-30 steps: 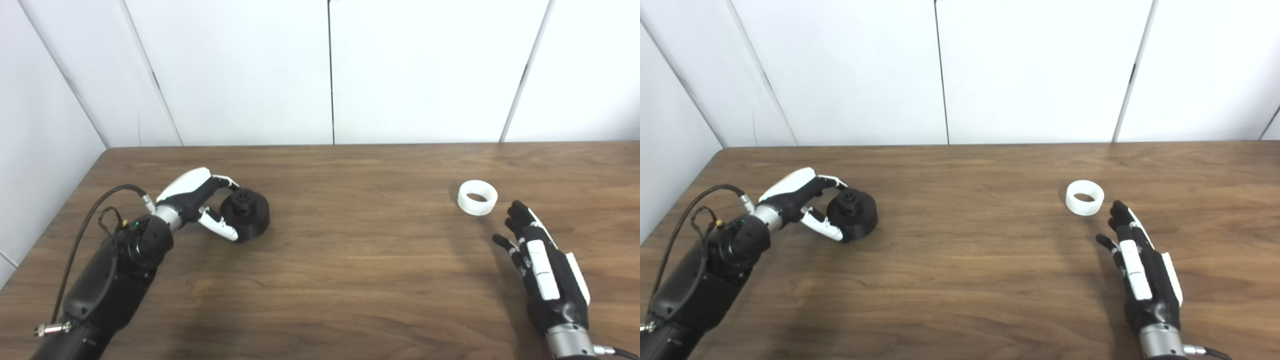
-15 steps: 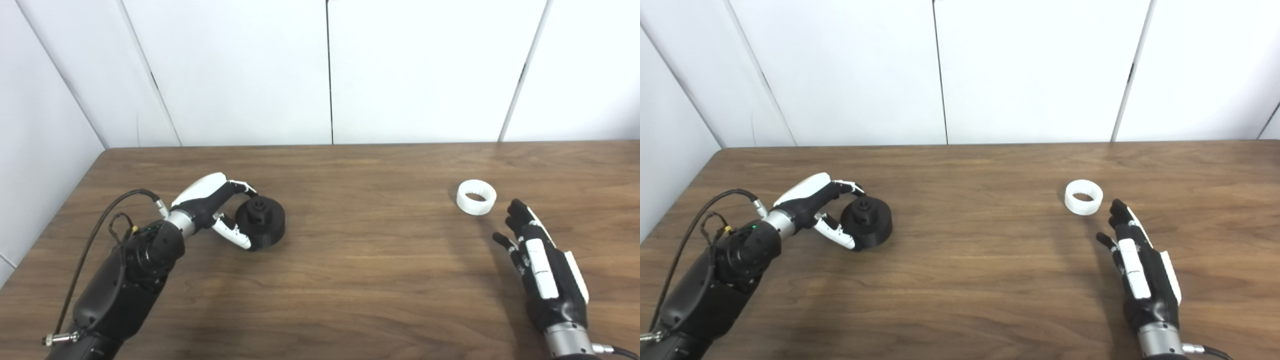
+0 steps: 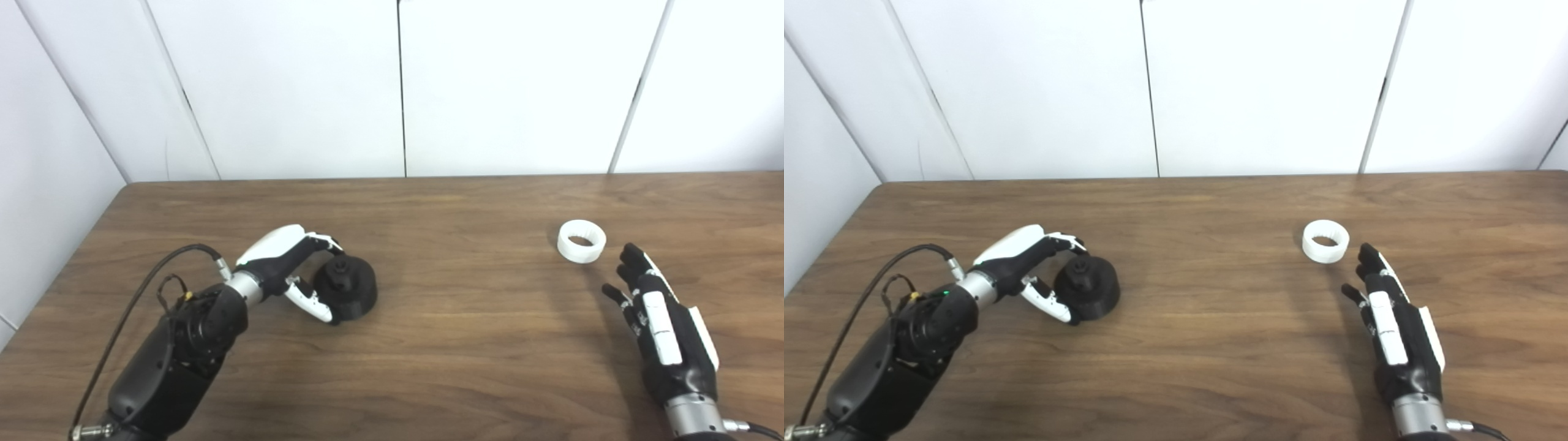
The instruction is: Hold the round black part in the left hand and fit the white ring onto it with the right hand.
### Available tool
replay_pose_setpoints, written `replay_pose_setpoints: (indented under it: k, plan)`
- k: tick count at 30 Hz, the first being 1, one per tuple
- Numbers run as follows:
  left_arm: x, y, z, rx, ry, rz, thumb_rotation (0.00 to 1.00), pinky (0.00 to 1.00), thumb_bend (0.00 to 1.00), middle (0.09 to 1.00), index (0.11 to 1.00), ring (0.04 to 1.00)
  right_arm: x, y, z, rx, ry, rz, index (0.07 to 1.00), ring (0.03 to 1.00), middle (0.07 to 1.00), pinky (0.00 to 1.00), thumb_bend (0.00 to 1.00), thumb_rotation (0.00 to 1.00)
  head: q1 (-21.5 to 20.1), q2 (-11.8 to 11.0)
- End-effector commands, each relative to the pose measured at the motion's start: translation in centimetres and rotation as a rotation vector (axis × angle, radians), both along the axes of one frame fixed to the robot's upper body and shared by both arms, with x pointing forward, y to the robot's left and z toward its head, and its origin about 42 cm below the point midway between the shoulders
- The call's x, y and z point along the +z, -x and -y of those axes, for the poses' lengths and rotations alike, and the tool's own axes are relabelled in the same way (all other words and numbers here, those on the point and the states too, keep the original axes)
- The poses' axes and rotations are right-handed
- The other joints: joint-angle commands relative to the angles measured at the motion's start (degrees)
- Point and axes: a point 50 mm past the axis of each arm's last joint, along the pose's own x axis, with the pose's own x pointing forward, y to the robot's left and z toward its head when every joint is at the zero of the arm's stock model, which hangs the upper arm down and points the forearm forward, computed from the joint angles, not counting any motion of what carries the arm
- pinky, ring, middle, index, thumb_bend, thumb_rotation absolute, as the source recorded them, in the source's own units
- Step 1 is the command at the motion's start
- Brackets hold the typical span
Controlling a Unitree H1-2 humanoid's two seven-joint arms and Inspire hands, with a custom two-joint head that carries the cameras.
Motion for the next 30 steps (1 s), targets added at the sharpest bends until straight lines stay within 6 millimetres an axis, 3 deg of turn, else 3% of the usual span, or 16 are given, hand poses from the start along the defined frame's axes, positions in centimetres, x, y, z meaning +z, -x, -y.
replay_pose_setpoints:
  k: [1, 19, 30]
  plan:
    - [1.6, -0.1, 0.7, -0.047, -0.027, 0.058, 0.14, 0.85, 0.86, 0.907, 0.705, 0.967, 1.2, 0.4, 0.1, 0.0, 0.002, 0.05, 0.923, 0.968, 0.952, 0.87, 0.65, 0.8, 0.0, 0.2]
    - [-0.2, 2.7, 3.9, -0.198, -0.033, 0.052, 0.23, 0.85, 0.88, 0.904, 0.701, 0.964, 1.2, 0.6, 0.0, -0.007, 0.008, 0.048, 0.923, 0.961, 0.947, 0.86, 0.65, 0.81, -0.2, 0.5]
    - [-0.6, 4.6, 6.4, -0.28, -0.002, 0.061, 0.22, 0.86, 0.9, 0.904, 0.698, 0.963, 1.3, 0.7, -0.1, -0.012, 0.011, 0.043, 0.914, 0.952, 0.937, 0.86, 0.65, 0.8, -0.3, 0.6]
